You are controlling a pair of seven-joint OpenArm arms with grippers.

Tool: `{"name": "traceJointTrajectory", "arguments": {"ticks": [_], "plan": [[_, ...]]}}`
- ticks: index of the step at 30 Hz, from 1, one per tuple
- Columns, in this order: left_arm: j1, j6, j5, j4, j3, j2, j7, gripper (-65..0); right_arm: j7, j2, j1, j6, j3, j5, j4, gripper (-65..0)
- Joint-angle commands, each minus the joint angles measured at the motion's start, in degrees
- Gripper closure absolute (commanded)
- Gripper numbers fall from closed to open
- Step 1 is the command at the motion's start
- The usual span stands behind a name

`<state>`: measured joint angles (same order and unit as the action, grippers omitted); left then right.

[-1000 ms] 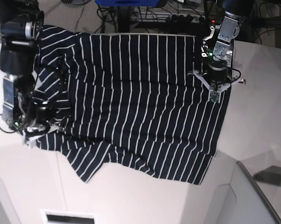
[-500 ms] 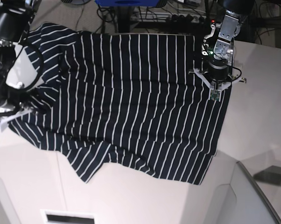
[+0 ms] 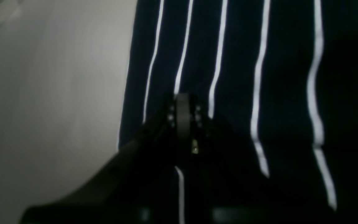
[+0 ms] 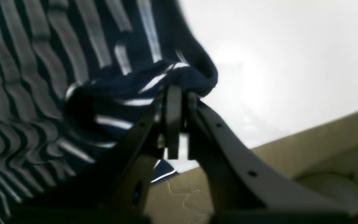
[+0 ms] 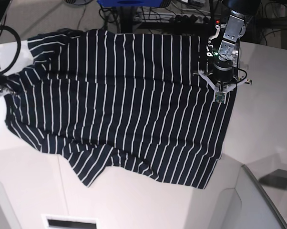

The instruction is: Layout the t-shirt on the table in an organized manner, then fold the t-shirt properly

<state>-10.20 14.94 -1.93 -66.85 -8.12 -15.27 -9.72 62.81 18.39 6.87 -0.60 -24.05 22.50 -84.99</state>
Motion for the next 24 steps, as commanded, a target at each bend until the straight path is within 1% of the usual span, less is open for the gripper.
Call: {"name": "traceJointTrajectory", "arguments": {"ticks": [1, 4, 8, 10, 11, 14, 15, 18, 20, 21, 24], "plan": [[-0.40, -0.83, 0.66, 0.08, -0.01, -0.34, -2.55, 0.0, -0.26, 1.34, -0.68, 0.03, -0.34, 0.31, 0.73, -9.3], [-0.40, -0.83, 0.66, -0.01, -0.01, -0.34, -2.55, 0.0, -0.34, 2.75, -0.85, -0.06, -0.34, 0.31, 4.24, -19.5], [-0.40, -0.83, 0.66, -0.18, 0.08, -0.34, -2.55, 0.0, -2.72, 5.04, -0.50, -0.06, -0.43, 0.31, 6.09, -37.4], [-0.40, -0.83, 0.66, -0.36, 0.08, -0.34, -2.55, 0.0, -2.98, 5.65, -0.41, -0.06, -0.43, 0.31, 5.47, -42.8], [-0.40, -0.83, 0.66, -0.80, 0.08, -0.34, -2.55, 0.0, -2.98, 5.74, -0.06, -0.06, -0.43, 0.31, 4.68, -42.9], [-2.07, -0.83, 0.75, -5.37, 0.16, -0.34, -2.81, 0.0, -2.98, 5.04, 1.61, -0.06, -0.52, 0.49, -2.70, -39.8], [-2.51, -0.83, 0.75, -7.39, 0.25, -0.34, -2.90, 0.0, -2.98, 4.24, 2.40, 0.12, -0.34, 0.84, -5.87, -38.4], [-4.53, -0.83, 0.66, -14.07, 3.59, 0.10, -2.99, 0.0, -3.16, -0.06, 3.46, 0.29, -0.08, 0.84, -15.62, -34.4], [-5.32, -0.83, 0.66, -17.77, 5.61, 0.45, -2.99, 0.0, -2.89, -2.52, 3.37, 0.38, 0.89, 0.84, -19.23, -29.6], [-5.41, -0.83, 0.66, -19.26, 6.67, 0.81, -3.08, 0.0, -2.89, -3.49, 3.19, 0.38, 2.91, 0.75, -19.58, -25.1], [-4.70, -0.92, 0.66, -19.79, 8.34, 1.77, -3.08, 0.0, -2.98, -4.46, 1.52, 0.21, 9.86, 0.49, -16.59, -6.2]]}}
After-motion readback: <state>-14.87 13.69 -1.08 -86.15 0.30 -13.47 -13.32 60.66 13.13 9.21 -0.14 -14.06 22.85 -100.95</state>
